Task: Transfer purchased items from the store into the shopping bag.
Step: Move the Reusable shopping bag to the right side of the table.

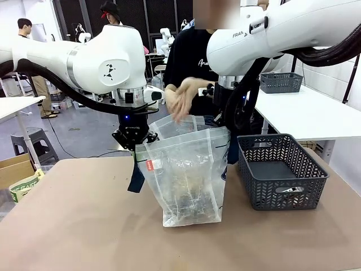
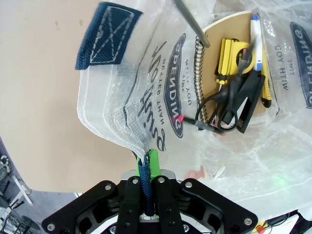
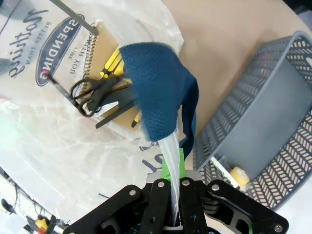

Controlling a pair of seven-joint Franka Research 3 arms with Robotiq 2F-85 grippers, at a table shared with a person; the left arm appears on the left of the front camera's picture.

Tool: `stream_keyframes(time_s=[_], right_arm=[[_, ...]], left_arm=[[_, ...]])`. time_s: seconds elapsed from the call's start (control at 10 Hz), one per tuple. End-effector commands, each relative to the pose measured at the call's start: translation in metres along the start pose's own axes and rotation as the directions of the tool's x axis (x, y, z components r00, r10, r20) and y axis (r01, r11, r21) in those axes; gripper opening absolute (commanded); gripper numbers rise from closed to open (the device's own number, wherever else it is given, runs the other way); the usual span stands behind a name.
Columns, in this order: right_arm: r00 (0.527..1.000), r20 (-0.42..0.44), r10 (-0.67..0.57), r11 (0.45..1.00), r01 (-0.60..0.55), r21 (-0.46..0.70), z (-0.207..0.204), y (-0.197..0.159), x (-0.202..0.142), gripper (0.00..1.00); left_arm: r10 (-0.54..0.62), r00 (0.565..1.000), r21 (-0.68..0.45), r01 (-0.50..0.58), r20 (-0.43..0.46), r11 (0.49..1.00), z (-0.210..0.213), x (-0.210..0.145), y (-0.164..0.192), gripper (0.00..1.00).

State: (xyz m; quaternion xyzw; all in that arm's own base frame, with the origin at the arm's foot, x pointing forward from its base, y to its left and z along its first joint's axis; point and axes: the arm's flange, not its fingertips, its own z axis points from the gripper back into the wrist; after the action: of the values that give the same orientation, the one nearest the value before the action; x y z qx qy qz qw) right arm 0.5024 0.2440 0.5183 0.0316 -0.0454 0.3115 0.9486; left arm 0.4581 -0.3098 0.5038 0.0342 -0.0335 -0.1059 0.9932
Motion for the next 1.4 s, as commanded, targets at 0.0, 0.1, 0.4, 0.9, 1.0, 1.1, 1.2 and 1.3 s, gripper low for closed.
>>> stream_keyframes(time_s=[0.0, 0.1, 0.4, 0.9, 1.0, 1.1, 1.2, 1.3], right_arm=[[1.000, -0.005, -0.007, 1.000, 0.007, 0.000, 0.0001, -0.0032, -0.0019, 0.00], [1.000, -0.005, -0.007, 1.000, 0.007, 0.000, 0.0001, -0.0032, -0.0019, 0.00], [1.000, -0.005, -0.007, 1.000, 0.007, 0.000, 0.0001, -0.0032, -0.0019, 0.00], [1.000, -0.005, -0.007, 1.000, 0.007, 0.000, 0.0001, -0.0032, -0.0019, 0.00], [1.000, -0.005, -0.007, 1.000, 0.007, 0.000, 0.0001, -0.0032, -0.0019, 0.00], [1.000, -0.005, -0.007, 1.000, 0.007, 0.000, 0.0001, -0.0032, -0.0019, 0.00], [1.000, -0.005, -0.007, 1.000, 0.007, 0.000, 0.0001, -0.0032, -0.0019, 0.00], [1.000, -0.005, -0.007, 1.000, 0.007, 0.000, 0.0001, -0.0032, -0.0019, 0.00]], left_arm=[[0.011, 1.000, 0.002, -0.011, 0.001, 1.000, 0.0020, -0.0001, 0.0031, 0.00], [0.011, 1.000, 0.002, -0.011, 0.001, 1.000, 0.0020, -0.0001, 0.0031, 0.00], [0.011, 1.000, 0.002, -0.011, 0.001, 1.000, 0.0020, -0.0001, 0.0031, 0.00], [0.011, 1.000, 0.002, -0.011, 0.001, 1.000, 0.0020, -0.0001, 0.0031, 0.00], [0.011, 1.000, 0.002, -0.011, 0.001, 1.000, 0.0020, -0.0001, 0.0031, 0.00], [0.011, 1.000, 0.002, -0.011, 0.001, 1.000, 0.0020, -0.0001, 0.0031, 0.00], [0.011, 1.000, 0.002, -0.011, 0.001, 1.000, 0.0020, -0.0001, 0.0031, 0.00], [0.011, 1.000, 0.002, -0.011, 0.001, 1.000, 0.0020, -0.0001, 0.0031, 0.00]])
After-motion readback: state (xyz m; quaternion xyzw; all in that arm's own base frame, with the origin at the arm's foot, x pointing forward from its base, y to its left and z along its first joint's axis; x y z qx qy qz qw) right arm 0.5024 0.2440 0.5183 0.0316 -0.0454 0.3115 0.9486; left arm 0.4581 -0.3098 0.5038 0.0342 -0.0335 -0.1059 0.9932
